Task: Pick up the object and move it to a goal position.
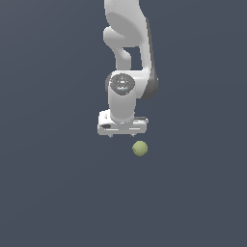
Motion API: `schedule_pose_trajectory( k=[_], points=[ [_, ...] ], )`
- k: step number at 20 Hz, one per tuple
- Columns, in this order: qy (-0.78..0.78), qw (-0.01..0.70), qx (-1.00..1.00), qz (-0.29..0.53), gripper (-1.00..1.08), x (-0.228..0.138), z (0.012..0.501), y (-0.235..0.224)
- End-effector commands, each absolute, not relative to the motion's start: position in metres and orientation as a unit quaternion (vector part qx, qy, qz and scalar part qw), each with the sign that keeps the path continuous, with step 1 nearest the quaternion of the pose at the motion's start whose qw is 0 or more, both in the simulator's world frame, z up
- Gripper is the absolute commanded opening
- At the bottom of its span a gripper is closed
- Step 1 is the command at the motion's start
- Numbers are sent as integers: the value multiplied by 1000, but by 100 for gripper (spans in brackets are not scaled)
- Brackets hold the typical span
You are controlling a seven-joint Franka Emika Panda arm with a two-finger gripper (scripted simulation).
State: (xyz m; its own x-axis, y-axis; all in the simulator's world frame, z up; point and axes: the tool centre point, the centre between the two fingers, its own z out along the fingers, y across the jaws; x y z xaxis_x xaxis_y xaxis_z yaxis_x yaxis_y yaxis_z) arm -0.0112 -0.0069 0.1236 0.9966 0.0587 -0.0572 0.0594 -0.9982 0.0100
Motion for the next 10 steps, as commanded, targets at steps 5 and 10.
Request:
schedule_pose_trajectory(
  k=[5, 10],
  points=[
    [132, 5, 991, -17, 100, -2, 109, 33],
    [204, 2, 979, -8, 100, 3, 99, 61]
  ],
)
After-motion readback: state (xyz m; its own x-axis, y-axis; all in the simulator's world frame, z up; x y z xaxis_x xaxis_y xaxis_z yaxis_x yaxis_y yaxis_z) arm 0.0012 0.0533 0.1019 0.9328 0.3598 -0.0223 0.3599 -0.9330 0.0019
